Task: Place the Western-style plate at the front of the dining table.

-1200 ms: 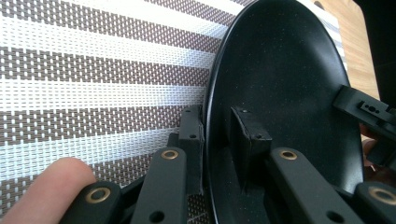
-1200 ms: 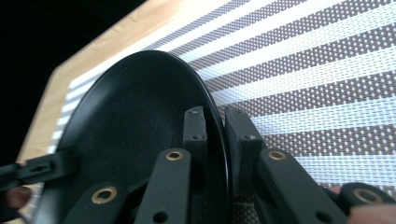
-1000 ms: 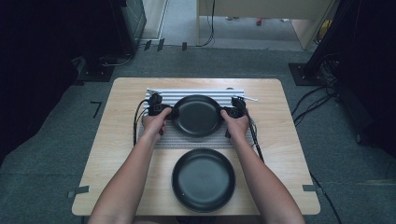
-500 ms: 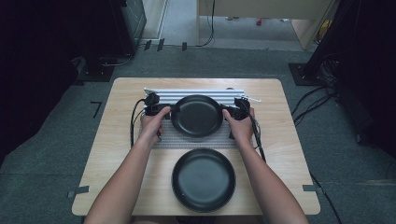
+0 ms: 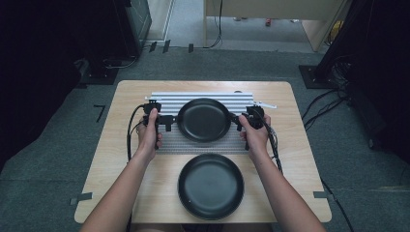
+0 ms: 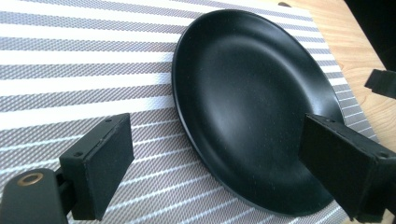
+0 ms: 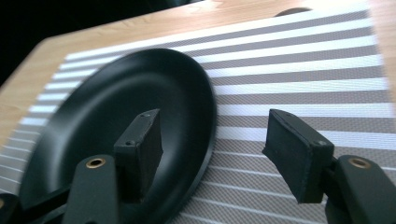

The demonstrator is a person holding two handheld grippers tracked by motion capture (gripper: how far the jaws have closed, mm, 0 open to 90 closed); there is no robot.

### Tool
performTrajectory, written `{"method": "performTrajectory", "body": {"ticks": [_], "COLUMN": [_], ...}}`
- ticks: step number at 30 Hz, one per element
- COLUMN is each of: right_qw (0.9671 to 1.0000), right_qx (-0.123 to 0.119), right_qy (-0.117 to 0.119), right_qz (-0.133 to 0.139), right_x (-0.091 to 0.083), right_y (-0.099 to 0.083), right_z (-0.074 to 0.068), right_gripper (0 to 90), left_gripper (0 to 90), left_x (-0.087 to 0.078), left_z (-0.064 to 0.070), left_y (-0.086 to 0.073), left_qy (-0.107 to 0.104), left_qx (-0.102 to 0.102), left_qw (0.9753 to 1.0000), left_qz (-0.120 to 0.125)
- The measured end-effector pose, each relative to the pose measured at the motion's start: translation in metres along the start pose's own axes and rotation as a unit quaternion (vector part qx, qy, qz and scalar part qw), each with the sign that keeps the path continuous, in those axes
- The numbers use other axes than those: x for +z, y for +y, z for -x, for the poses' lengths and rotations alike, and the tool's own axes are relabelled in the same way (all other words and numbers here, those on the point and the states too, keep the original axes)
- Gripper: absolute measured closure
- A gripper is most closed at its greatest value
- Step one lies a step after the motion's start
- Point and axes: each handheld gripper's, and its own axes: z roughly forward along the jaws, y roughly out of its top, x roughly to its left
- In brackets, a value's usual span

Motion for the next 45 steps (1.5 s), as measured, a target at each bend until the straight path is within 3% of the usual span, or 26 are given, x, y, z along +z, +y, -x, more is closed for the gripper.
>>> {"method": "performTrajectory", "body": {"ticks": [4,8,15,22,28,45], "right_qw": [0.9999,0.9995,0.998,0.9972,0.9972,0.9966], "right_qx": [-0.008,-0.03,-0.059,-0.07,-0.067,-0.072], "right_qy": [-0.007,-0.005,-0.001,0.006,0.013,0.016], "right_qz": [0.011,0.013,0.022,0.025,0.031,0.036], "right_x": [-0.01,-0.025,-0.046,-0.064,-0.077,-0.114], "right_y": [-0.002,-0.007,-0.015,-0.023,-0.029,-0.05], "right_z": [0.001,0.003,0.004,0.008,0.014,0.032], "right_gripper": [35.3,33.9,30.7,30.0,29.9,29.8], "left_gripper": [10.1,10.1,10.1,10.1,10.1,10.1], "left_x": [-0.013,-0.028,-0.043,-0.058,-0.074,-0.102], "left_z": [-0.001,0.003,0.008,0.012,0.012,-0.002], "left_y": [-0.007,-0.018,-0.03,-0.045,-0.06,-0.092], "left_qy": [0.004,0.004,-0.003,-0.009,-0.019,-0.014], "left_qx": [-0.002,0.018,0.027,0.044,0.048,0.047], "left_qw": [0.9999,0.9995,0.9987,0.9976,0.9965,0.9955], "left_qz": [0.014,0.026,0.044,0.053,0.065,0.081]}}
